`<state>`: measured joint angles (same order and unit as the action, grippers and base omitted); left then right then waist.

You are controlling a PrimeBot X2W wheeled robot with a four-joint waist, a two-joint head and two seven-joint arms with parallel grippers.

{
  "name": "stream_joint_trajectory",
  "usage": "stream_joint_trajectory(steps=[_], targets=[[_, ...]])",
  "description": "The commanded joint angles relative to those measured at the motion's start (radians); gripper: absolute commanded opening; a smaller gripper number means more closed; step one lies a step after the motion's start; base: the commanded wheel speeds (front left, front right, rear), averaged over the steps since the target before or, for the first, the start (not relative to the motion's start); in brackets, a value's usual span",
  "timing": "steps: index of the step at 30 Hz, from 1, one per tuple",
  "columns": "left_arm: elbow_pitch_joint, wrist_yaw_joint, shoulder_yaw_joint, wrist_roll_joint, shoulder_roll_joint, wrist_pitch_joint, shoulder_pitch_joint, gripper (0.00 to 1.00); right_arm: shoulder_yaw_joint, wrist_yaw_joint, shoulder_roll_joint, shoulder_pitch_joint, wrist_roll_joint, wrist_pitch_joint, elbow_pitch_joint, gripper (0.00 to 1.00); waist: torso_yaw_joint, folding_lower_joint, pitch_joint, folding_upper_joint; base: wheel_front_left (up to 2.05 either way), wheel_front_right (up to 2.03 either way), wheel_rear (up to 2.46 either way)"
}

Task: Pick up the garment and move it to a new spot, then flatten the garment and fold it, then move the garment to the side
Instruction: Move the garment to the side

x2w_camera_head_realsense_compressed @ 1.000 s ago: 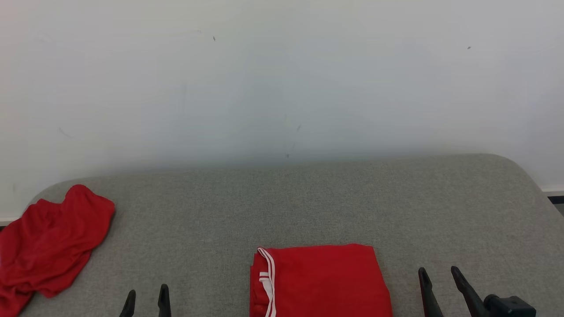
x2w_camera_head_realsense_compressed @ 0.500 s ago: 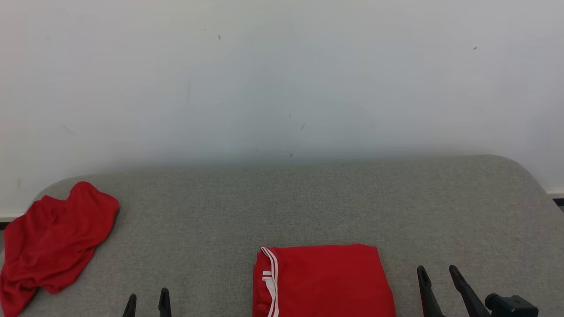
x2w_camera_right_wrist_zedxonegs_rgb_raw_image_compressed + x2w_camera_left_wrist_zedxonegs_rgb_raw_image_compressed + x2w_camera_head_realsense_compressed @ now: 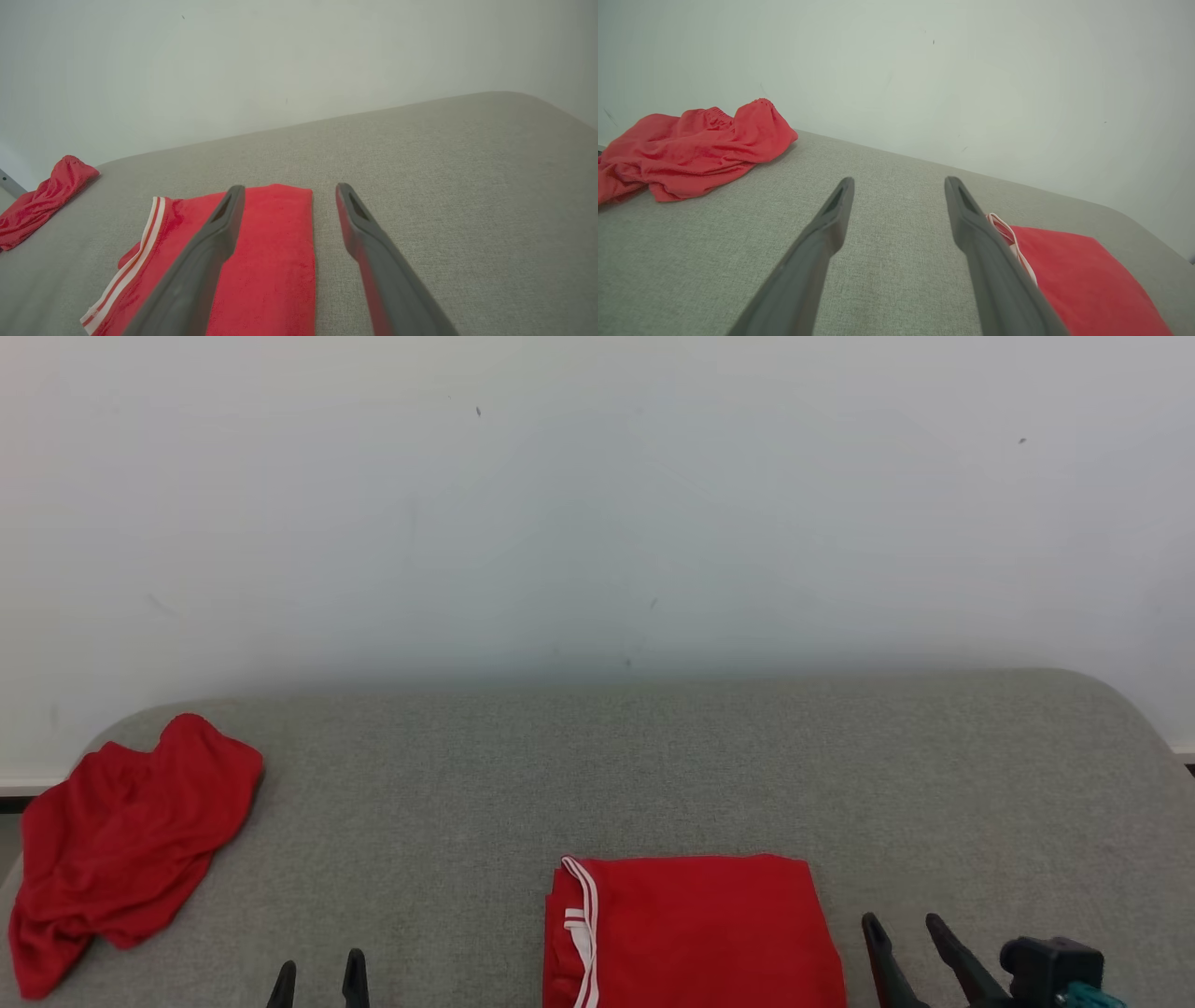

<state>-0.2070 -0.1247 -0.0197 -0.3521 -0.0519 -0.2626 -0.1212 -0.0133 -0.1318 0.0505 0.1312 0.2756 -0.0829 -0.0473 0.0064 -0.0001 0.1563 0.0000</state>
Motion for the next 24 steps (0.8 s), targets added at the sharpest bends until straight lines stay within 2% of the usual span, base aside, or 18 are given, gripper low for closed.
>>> stream_joint_trajectory(steps=[1,8,12,17,24], targets=[[-0.003,-0.007,-0.003,0.006,0.002,-0.003,-0.008,1.0,-0.002,0.002,-0.002,-0.025,0.018,-0.075,-0.006,1.0,0.008,0.0001,-0.001,0.0,0.0,0.0,0.0],[-0.002,-0.005,-0.023,0.012,0.002,-0.003,0.006,1.0,0.054,0.002,0.0,-0.123,-0.045,-0.522,-0.042,1.0,0.035,0.0001,-0.014,0.0,0.0,0.0,0.0],[-0.007,-0.006,-0.036,0.012,0.001,-0.003,0.018,1.0,0.11,0.002,-0.001,-0.2,-0.093,-0.692,-0.09,1.0,0.06,0.0001,-0.027,0.0,0.0,0.0,0.0],[-0.015,-0.005,-0.073,0.003,-0.003,-0.003,0.033,1.0,0.145,0.002,-0.001,-0.278,-0.127,-0.771,-0.205,1.0,0.101,0.0001,-0.047,0.0,0.0,0.0,0.0],[-0.027,-0.005,-0.115,-0.007,-0.018,-0.003,0.053,1.0,0.156,0.002,-0.001,-0.347,-0.129,-0.766,-0.346,1.0,0.147,0.0001,-0.069,0.0,0.0,0.0,0.0]])
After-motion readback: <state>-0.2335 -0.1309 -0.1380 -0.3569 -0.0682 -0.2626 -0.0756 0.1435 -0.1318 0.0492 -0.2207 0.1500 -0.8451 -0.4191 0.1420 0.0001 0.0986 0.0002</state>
